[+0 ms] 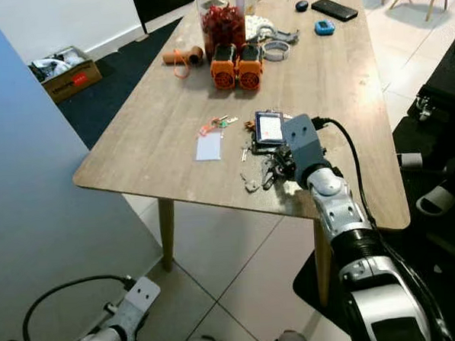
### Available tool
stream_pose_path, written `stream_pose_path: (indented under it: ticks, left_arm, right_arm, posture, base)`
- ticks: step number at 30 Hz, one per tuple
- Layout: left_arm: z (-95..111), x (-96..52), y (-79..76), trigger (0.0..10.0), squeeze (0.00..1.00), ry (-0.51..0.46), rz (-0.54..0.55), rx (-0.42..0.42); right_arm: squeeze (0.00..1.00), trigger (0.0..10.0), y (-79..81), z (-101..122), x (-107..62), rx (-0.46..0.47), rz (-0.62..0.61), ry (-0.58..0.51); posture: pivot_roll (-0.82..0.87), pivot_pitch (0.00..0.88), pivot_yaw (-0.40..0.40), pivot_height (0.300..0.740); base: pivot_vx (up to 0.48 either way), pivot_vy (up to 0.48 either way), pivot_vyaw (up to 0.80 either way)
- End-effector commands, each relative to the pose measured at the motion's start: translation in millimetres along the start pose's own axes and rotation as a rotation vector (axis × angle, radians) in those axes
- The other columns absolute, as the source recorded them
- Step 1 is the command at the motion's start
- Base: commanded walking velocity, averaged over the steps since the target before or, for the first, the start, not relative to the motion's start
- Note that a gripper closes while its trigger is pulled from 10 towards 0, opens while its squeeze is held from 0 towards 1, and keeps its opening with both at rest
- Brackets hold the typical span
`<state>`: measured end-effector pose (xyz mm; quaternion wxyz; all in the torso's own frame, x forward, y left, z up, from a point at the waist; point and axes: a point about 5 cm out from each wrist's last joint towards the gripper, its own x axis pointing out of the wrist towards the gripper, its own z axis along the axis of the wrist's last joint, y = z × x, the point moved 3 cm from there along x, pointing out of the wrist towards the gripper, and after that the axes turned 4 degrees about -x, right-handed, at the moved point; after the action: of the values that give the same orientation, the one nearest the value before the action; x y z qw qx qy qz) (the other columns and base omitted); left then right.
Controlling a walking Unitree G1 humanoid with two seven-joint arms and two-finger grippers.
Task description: Hang keys on a hook
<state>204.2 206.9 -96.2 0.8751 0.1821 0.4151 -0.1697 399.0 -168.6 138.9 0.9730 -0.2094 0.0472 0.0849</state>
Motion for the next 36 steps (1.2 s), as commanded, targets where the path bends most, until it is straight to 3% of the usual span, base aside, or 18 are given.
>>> stream_pose_path:
  ticks: [1,12,24,36]
  left_arm:
    - [-6,-1.5,-0.8,10.0,0.00,0.019,-0.006,0.004]
    - [-5,-1.2,-0.2,10.0,0.00,0.017,-0.002,0.002]
    - [-4,-0.8,0.3,10.0,0.00,0.016,-0.002,0.003]
    - [-4,-0.6,-0.3,10.0,0.00,0.017,-0.003,0.006]
  right_arm:
    - [0.00,10.0,2.3,3,2.3,0.013,0.001,-0.027]
    - [0.00,10.0,11.7,14,9.3,0.025,0.037,-0.088]
    - [0.00,10.0,33.7,-4,11.9,0.014,0.153,-0.005]
    - [0.00,10.0,31.9,-3,12.8,0.022,0.156,-0.012]
  posture:
    - [0.06,0.134,0.024,0.740]
    - [0.07,0.132,0.018,0.740]
    - [0.07,0.129,0.014,0.740]
    - [0.07,0.115,0.013,0.740]
  base:
    - [0.000,0.000,0.00]
    - [0.000,0.000,0.00]
    - [0.000,0.000,0.00]
    - [0.000,0.000,0.00]
